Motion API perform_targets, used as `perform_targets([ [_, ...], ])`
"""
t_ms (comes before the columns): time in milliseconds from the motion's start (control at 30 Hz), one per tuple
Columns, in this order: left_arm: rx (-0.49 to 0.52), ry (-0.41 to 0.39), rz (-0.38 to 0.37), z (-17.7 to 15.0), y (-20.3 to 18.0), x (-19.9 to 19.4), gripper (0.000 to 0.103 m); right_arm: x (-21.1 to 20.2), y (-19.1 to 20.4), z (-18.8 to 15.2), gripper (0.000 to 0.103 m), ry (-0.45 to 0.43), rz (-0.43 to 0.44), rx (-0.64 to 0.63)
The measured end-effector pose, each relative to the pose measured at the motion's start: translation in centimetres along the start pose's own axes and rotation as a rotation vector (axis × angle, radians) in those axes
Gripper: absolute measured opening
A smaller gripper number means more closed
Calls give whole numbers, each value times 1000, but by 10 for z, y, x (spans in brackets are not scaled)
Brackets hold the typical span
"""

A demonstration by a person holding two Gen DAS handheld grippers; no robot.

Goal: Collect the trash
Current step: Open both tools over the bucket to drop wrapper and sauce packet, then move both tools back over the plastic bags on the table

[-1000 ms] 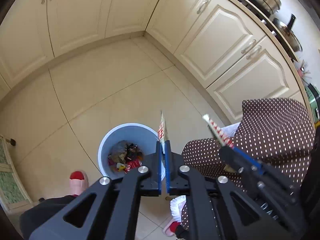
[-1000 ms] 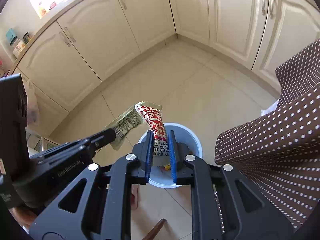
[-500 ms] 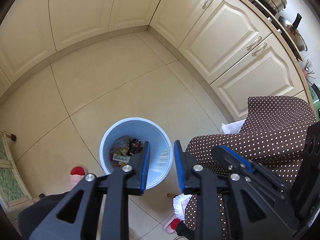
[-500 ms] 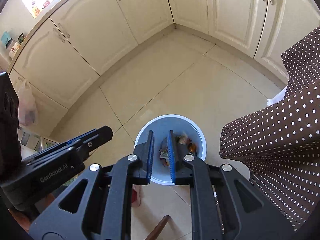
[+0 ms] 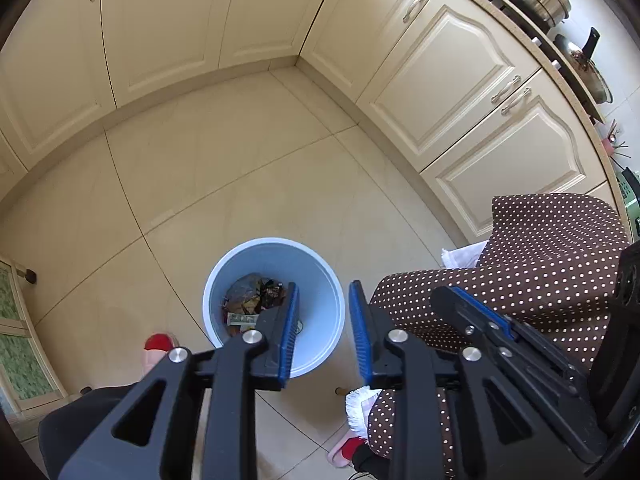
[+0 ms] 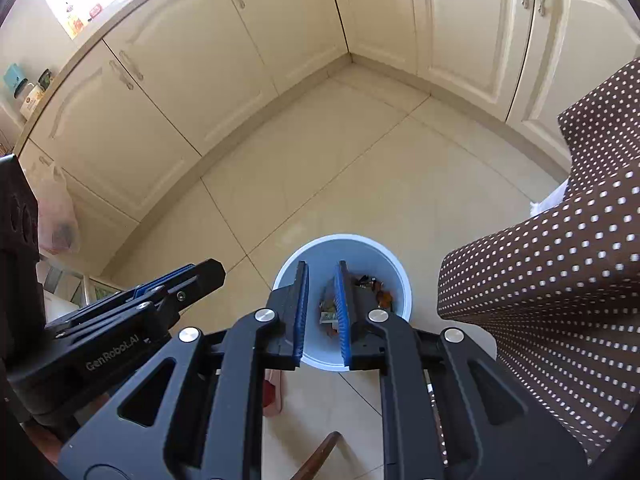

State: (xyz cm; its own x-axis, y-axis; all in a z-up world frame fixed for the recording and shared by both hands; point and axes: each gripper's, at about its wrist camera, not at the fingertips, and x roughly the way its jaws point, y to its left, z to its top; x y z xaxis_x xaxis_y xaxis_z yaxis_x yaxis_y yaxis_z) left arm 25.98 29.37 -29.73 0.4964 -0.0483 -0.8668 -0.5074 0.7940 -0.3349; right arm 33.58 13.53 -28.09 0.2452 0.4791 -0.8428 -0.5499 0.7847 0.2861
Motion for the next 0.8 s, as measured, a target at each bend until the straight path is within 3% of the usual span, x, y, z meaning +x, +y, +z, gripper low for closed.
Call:
perform_targets([
  [267,104,-105,33,-8,-44,-50,32,-64,-4,-3,14,-106,-8,9],
  [467,196,-210,24,-22,-94,-102,40,-137,-13,-13,15,-238,-60,18],
  [667,312,-296,-38,-42,-160,-152,50,-229,-40,-36,15,-403,-155,49],
  [800,398,-318,-117,-61,-218,-172,53,-283,-73,-55,28,-492,-242,99],
])
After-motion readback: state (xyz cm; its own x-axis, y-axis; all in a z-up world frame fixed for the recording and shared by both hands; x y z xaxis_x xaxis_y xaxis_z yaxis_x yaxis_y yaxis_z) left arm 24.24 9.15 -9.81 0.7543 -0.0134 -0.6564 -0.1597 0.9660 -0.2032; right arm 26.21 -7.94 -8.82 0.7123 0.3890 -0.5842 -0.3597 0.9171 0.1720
